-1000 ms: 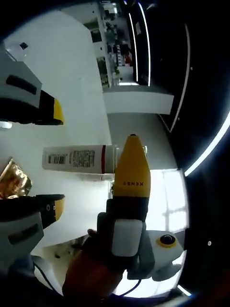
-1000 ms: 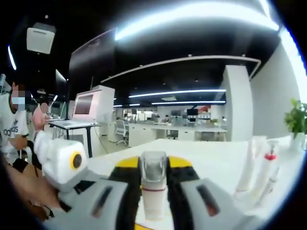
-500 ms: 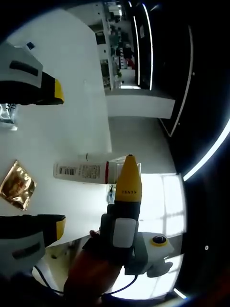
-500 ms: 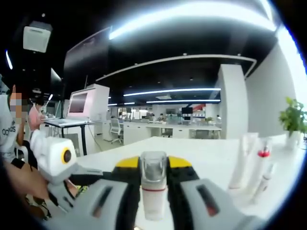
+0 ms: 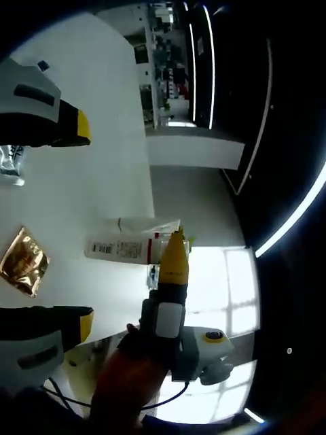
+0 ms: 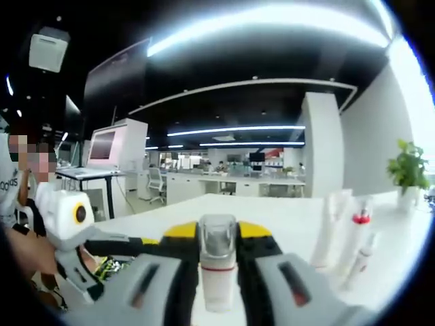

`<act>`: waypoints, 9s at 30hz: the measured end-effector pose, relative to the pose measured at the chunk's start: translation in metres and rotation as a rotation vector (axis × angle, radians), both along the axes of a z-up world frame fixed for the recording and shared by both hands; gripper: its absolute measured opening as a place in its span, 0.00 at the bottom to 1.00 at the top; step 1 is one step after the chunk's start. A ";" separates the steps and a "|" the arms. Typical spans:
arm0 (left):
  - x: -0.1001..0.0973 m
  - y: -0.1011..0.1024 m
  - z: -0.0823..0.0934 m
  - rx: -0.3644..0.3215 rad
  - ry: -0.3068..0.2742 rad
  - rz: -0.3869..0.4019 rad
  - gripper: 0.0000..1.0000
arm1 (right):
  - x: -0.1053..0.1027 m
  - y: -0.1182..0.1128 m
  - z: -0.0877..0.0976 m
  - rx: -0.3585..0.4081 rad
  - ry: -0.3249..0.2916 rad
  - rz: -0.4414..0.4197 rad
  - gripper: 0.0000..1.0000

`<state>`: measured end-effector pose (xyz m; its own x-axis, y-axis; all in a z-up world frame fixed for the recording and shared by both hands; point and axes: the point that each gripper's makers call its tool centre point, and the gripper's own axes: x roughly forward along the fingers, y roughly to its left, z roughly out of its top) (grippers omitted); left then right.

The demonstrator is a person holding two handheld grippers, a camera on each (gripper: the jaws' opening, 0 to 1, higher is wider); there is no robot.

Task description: Arrange the skincare products in the storage area until every visible bottle or jar stands upright without overlapping.

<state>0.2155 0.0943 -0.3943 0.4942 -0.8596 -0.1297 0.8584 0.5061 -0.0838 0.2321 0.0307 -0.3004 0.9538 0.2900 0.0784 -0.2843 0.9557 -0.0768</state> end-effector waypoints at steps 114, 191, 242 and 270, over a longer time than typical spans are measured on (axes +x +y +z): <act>-0.001 0.003 -0.019 0.019 0.068 -0.007 0.95 | 0.074 -0.154 -0.060 0.027 0.065 -0.266 0.19; -0.016 0.004 -0.016 0.003 0.087 -0.029 0.94 | -0.003 -0.116 -0.071 0.083 0.143 -0.159 1.00; -0.016 0.098 -0.022 0.088 0.086 0.126 0.99 | -0.048 -0.112 -0.077 0.117 0.159 -0.153 1.00; -0.005 0.133 -0.027 0.118 0.088 0.182 0.92 | -0.044 -0.094 -0.095 0.164 0.197 -0.116 0.98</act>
<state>0.2104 0.2275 -0.4213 0.6217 -0.7339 -0.2737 0.7443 0.6623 -0.0855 0.1876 -0.0629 -0.3950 0.9815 0.1764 -0.0750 -0.1660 0.9778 0.1275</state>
